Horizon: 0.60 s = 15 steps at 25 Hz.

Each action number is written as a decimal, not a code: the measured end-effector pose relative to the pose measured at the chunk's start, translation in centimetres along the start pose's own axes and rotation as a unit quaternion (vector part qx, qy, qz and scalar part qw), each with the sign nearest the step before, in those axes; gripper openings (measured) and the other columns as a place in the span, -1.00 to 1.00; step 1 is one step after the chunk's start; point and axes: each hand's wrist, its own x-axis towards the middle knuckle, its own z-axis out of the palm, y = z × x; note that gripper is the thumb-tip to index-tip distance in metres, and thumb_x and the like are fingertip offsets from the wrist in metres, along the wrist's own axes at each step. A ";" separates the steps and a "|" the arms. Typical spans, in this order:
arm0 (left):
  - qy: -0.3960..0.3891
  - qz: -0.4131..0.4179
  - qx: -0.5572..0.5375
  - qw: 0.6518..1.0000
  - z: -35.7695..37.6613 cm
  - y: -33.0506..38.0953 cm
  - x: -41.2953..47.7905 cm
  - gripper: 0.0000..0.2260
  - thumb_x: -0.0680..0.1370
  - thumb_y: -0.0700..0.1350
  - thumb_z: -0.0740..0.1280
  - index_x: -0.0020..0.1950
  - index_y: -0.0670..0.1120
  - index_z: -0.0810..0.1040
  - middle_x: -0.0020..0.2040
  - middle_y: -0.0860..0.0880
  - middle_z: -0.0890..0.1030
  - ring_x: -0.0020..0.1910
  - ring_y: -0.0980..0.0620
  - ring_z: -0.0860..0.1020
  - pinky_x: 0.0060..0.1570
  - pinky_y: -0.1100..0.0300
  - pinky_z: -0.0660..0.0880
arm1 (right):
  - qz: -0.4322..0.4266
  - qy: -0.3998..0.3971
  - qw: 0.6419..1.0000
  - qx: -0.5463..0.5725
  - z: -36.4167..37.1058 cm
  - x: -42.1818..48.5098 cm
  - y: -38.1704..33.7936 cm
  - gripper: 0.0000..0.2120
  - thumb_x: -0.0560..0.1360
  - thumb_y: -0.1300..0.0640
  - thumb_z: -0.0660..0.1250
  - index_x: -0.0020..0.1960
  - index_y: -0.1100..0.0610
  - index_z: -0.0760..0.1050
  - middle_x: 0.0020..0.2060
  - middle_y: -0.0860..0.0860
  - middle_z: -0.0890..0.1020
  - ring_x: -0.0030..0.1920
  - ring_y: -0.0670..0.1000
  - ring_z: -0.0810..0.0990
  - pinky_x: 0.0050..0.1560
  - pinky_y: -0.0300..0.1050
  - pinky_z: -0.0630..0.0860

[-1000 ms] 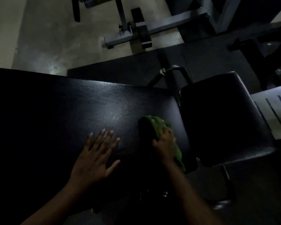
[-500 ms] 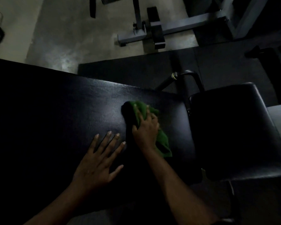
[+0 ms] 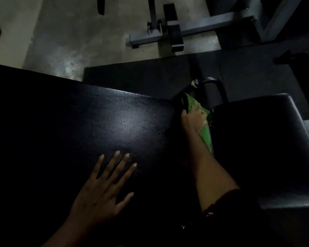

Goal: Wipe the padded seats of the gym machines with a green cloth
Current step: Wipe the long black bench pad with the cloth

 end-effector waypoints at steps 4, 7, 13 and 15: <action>-0.005 -0.006 0.002 1.000 -0.7 0.4 -0.2 -0.42 0.54 0.22 0.02 0.45 -0.08 0.33 0.48 -0.17 0.29 0.48 -0.16 0.18 0.38 -0.22 0.15 | -0.122 -0.055 0.991 0.002 0.2 -6.2 -5.6 -0.44 0.47 0.04 0.26 0.44 0.03 0.26 0.47 0.11 0.20 0.40 0.17 0.18 0.36 0.11 0.14; -0.022 0.004 0.009 1.000 -0.7 0.1 0.3 -0.46 0.49 0.19 0.10 0.30 -0.10 0.51 0.36 -0.19 0.46 0.43 -0.18 0.23 0.37 -0.21 0.14 | -0.236 -0.084 0.968 0.018 0.3 -13.0 -8.1 -0.41 0.42 0.01 0.21 0.45 -0.08 0.23 0.49 0.08 0.17 0.40 0.17 0.19 0.36 0.14 0.14; 0.018 -0.078 -0.046 0.996 -4.6 -2.1 -5.2 -0.53 0.51 0.10 0.15 0.33 -0.07 0.48 0.37 -0.12 0.46 0.43 -0.11 0.26 0.41 -0.11 0.10 | -0.463 -0.119 0.878 0.028 -1.0 -16.6 -3.0 -0.40 0.34 -0.07 0.11 0.37 0.02 0.37 0.33 0.18 0.44 0.28 0.15 0.33 0.25 0.06 0.30; 0.016 -0.151 -0.049 0.987 -5.4 -3.5 -6.6 -0.49 0.56 0.15 0.05 0.43 -0.07 0.35 0.45 -0.13 0.35 0.47 -0.11 0.20 0.42 -0.11 0.09 | -0.283 -0.069 0.953 0.080 -0.4 -13.2 -4.1 -0.37 0.31 -0.01 0.10 0.32 0.21 0.43 0.32 0.22 0.43 0.31 0.24 0.35 0.31 0.14 0.29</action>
